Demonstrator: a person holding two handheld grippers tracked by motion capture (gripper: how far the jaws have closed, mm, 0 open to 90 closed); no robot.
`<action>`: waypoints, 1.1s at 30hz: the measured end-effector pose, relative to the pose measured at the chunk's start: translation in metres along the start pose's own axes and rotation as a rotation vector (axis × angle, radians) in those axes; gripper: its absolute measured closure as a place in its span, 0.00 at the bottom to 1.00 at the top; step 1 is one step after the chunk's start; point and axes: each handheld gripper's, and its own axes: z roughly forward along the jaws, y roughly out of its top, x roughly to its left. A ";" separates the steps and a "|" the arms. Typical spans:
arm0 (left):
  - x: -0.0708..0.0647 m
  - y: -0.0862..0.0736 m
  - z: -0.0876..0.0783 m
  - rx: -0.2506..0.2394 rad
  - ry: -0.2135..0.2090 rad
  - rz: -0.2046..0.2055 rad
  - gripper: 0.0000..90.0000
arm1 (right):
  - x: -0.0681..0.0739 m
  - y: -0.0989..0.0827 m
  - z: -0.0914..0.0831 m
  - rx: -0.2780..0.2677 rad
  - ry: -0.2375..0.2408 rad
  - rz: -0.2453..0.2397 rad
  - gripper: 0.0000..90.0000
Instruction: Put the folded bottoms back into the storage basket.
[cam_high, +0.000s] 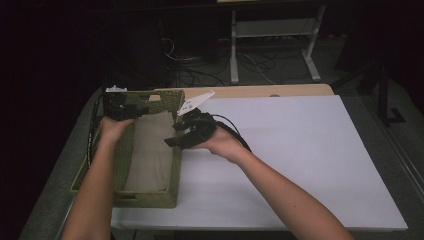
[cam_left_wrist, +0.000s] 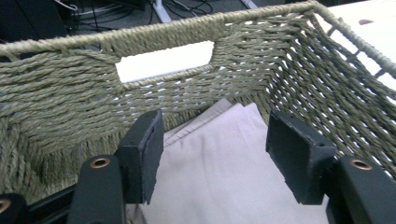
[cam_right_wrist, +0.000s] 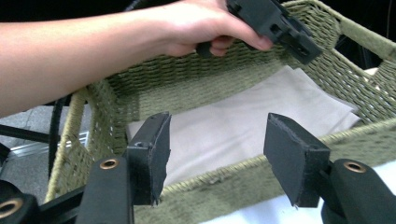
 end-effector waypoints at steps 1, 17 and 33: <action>-0.002 0.000 -0.001 -0.001 -0.014 -0.004 0.37 | -0.001 -0.001 -0.002 0.003 -0.006 0.001 0.43; -0.055 -0.004 -0.033 -0.045 -0.226 0.025 0.21 | -0.029 -0.036 -0.047 -0.028 -0.094 0.041 0.33; -0.137 -0.021 -0.071 -0.065 -0.303 0.181 0.09 | -0.038 -0.106 -0.124 -0.078 -0.201 0.059 0.15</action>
